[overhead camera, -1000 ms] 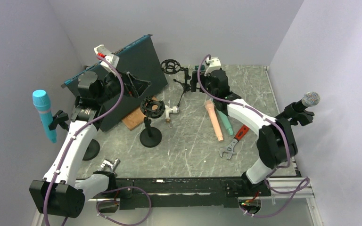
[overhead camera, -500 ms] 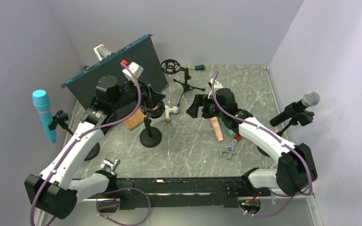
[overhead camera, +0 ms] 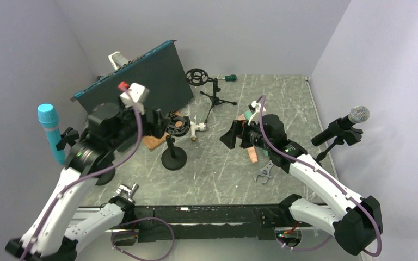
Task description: Remove the microphone from the stand
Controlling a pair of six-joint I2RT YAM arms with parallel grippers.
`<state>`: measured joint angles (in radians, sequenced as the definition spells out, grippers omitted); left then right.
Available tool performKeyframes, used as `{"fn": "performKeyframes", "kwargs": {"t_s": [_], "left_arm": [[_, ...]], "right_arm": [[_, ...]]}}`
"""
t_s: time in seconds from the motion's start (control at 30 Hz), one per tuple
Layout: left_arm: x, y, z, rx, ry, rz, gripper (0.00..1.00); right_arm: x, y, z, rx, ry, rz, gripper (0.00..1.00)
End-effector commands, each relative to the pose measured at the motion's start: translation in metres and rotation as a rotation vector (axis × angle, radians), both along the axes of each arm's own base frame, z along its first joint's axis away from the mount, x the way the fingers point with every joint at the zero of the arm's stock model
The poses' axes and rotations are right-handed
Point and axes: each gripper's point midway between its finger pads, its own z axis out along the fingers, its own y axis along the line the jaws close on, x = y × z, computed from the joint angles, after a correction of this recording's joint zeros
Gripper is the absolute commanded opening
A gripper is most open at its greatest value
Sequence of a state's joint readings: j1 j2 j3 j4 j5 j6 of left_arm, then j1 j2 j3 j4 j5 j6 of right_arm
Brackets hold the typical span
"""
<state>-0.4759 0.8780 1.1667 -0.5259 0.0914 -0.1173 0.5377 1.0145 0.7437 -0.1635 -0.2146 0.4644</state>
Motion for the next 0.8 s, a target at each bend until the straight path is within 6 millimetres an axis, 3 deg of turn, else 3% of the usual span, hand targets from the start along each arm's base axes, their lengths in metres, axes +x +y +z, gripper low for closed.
{"fn": "performKeyframes", "kwargs": {"t_s": [0.0, 0.17, 0.4, 0.57, 0.77], "left_arm": [[-0.046, 0.056, 0.035, -0.006, -0.052, 0.166, 0.99], [-0.08, 0.105, 0.054, 0.018, -0.07, 0.325, 0.99], [-0.094, 0.159, 0.065, 0.06, -0.064, 0.588, 0.99], [-0.102, 0.186, 0.079, 0.042, -0.049, 0.748, 0.99], [-0.113, 0.209, 0.086, 0.098, -0.052, 0.84, 0.98]], "right_arm": [[-0.008, 0.009, 0.01, 0.069, -0.034, 0.045, 1.0], [-0.023, 0.022, 0.017, 0.151, -0.073, 0.102, 1.0], [-0.029, 0.014, 0.014, 0.095, -0.084, 0.095, 1.0], [-0.024, 0.003, 0.015, 0.046, -0.107, 0.051, 1.0], [-0.022, 0.006, 0.013, 0.055, -0.108, 0.053, 1.0]]}}
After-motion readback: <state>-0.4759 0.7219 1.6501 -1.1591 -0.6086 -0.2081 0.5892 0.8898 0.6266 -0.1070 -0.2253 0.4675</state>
